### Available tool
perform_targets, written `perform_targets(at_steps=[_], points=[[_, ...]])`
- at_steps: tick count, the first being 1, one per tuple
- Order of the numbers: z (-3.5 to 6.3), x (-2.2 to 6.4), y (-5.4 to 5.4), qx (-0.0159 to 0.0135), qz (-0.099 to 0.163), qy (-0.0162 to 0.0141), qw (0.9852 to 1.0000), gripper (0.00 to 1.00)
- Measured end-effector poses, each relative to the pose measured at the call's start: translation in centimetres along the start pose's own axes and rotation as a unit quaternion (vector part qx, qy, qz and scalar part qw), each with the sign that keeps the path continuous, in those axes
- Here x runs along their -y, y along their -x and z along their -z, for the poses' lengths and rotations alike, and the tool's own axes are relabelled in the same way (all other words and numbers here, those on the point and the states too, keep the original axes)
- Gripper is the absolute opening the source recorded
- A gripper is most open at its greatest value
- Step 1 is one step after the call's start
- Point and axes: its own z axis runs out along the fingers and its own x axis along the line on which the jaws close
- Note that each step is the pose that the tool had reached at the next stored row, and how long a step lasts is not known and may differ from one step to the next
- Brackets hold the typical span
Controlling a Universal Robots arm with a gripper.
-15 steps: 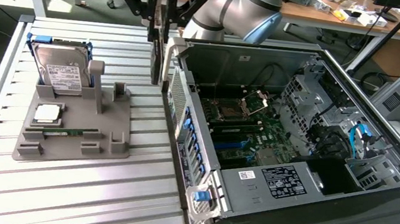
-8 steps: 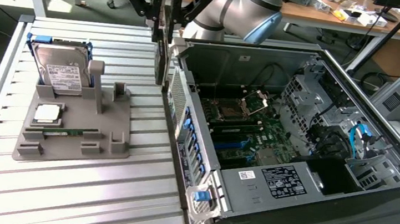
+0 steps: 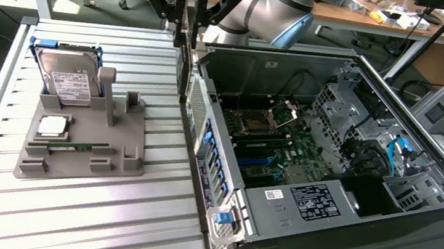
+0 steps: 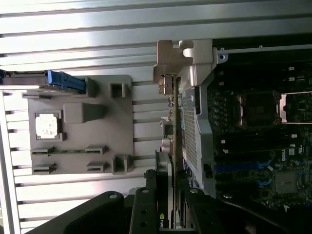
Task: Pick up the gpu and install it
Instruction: 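Pick up the gpu and move the gpu toward the slot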
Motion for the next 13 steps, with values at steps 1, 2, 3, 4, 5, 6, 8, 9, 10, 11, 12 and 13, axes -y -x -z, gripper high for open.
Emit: perform_targets(at_steps=[1, 2, 3, 4, 5, 6, 8, 9, 10, 11, 12, 13], points=[[0.00, -0.01, 0.09, 0.0000, 0.000, 0.0000, 1.0000, 0.27], [-0.01, -0.01, 0.18, 0.0000, 0.000, 0.0000, 1.0000, 0.27], [-0.01, -0.02, 0.28, 0.0000, 0.000, 0.0000, 1.0000, 0.27], [-0.01, -0.03, 0.36, 0.0000, 0.000, 0.0000, 1.0000, 0.27], [-0.01, -0.03, 0.45, 0.0000, 0.000, 0.0000, 1.0000, 0.27], [-0.02, -0.04, 0.54, 0.0000, 0.000, 0.0000, 1.0000, 0.27], [-0.02, -0.05, 0.69, 0.0000, 0.000, 0.0000, 1.0000, 0.27], [-0.02, -0.06, 0.76, 0.0000, 0.000, -0.0001, 1.0000, 0.27], [-0.02, -0.06, 0.84, 0.0000, 0.000, -0.0001, 1.0000, 0.27], [-0.03, -0.07, 0.91, 0.0000, 0.000, -0.0001, 1.0000, 0.27], [-0.03, -0.07, 0.98, 0.0000, 0.000, -0.0001, 1.0000, 0.27], [-0.03, -0.08, 1.03, 0.0000, 0.000, -0.0001, 1.0000, 0.27]])
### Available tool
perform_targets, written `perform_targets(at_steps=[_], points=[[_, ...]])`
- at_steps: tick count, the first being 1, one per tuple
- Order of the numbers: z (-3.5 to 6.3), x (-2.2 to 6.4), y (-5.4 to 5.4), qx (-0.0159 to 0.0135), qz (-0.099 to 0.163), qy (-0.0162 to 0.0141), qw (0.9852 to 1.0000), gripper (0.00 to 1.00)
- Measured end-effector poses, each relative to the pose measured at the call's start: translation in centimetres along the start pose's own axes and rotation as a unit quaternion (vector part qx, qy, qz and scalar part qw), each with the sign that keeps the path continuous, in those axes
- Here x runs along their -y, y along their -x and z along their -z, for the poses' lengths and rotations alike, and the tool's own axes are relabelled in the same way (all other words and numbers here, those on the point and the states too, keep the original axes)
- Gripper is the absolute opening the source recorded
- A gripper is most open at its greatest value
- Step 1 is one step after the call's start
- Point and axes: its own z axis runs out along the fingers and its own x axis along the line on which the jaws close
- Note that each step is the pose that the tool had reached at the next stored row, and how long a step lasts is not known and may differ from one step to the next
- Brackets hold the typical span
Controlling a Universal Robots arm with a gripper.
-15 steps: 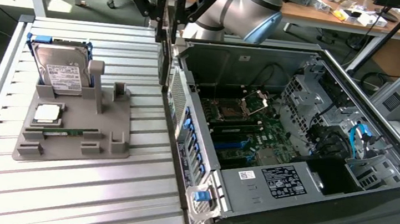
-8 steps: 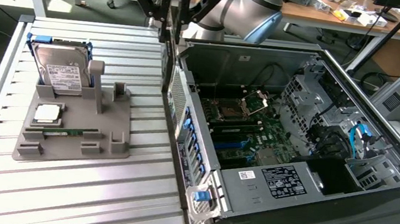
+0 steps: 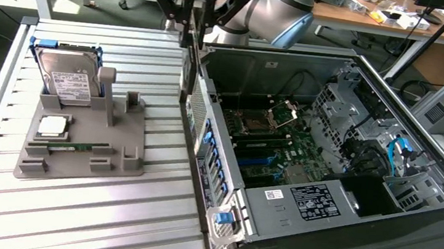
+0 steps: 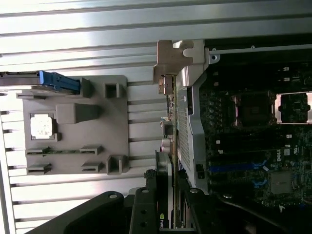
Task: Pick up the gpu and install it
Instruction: 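Pick up the gpu and move the gpu toward the slot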
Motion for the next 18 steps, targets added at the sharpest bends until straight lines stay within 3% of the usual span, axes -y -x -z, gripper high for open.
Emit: perform_targets(at_steps=[18], points=[[-0.03, -0.10, 1.3, 0.0000, 0.000, -0.0001, 1.0000, 0.27]])
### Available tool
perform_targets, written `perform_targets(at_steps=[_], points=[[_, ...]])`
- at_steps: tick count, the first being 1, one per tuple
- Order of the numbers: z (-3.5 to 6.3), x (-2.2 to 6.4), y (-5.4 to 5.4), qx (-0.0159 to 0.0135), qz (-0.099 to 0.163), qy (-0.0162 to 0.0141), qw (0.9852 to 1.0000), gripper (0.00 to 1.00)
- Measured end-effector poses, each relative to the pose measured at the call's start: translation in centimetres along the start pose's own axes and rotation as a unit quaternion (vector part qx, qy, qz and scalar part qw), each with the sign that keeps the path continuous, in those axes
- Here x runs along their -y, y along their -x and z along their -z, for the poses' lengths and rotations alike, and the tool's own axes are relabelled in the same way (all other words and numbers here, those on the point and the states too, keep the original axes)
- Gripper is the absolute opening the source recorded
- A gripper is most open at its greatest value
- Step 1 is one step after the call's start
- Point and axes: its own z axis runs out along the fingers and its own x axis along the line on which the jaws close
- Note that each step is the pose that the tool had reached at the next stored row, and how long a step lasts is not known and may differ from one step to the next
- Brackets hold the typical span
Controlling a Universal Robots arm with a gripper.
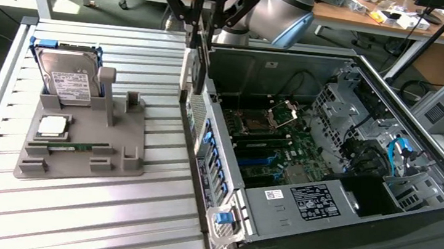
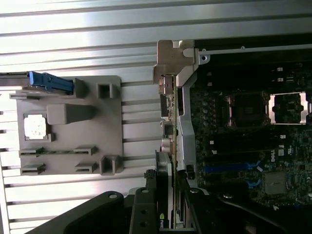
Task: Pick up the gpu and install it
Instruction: 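Pick up the gpu and move the gpu toward the slot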
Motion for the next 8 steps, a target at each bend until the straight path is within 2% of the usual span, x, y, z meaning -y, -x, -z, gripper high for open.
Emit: perform_targets(at_steps=[8], points=[[-0.02, -0.05, 0.62, 0.0000, 0.000, 0.0000, 1.0000, 0.27]])
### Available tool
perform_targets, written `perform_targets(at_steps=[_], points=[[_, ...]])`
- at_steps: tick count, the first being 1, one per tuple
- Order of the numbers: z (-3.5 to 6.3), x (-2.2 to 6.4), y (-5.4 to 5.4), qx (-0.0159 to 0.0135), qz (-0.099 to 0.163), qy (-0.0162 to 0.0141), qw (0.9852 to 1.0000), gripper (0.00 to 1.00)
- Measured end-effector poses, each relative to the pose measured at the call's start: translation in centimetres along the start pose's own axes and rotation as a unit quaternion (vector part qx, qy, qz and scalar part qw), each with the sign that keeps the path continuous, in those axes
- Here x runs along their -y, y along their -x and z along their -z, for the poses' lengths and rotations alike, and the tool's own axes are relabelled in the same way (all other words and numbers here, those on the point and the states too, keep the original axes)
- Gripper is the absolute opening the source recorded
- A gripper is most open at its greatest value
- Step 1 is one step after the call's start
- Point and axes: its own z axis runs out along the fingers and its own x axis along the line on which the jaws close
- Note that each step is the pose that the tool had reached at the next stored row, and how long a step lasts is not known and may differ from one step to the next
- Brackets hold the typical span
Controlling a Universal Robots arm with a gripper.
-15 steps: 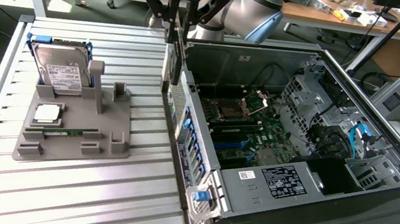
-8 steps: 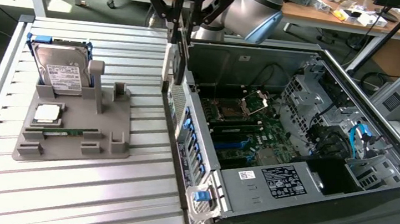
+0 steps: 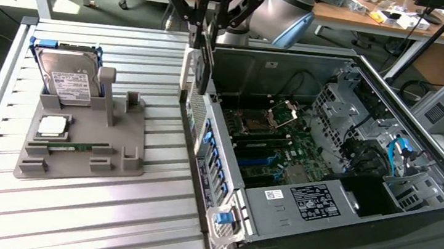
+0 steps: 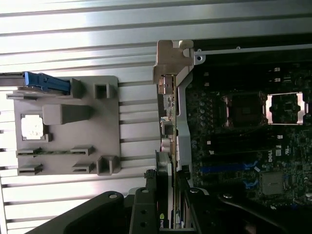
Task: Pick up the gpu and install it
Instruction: 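Pick up the gpu and move the gpu toward the slot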
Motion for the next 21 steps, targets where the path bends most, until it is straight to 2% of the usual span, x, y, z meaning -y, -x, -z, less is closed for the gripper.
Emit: perform_targets(at_steps=[21], points=[[-0.05, -0.14, 1.9, 0.0000, 0.000, -0.0001, 1.0000, 0.27]])
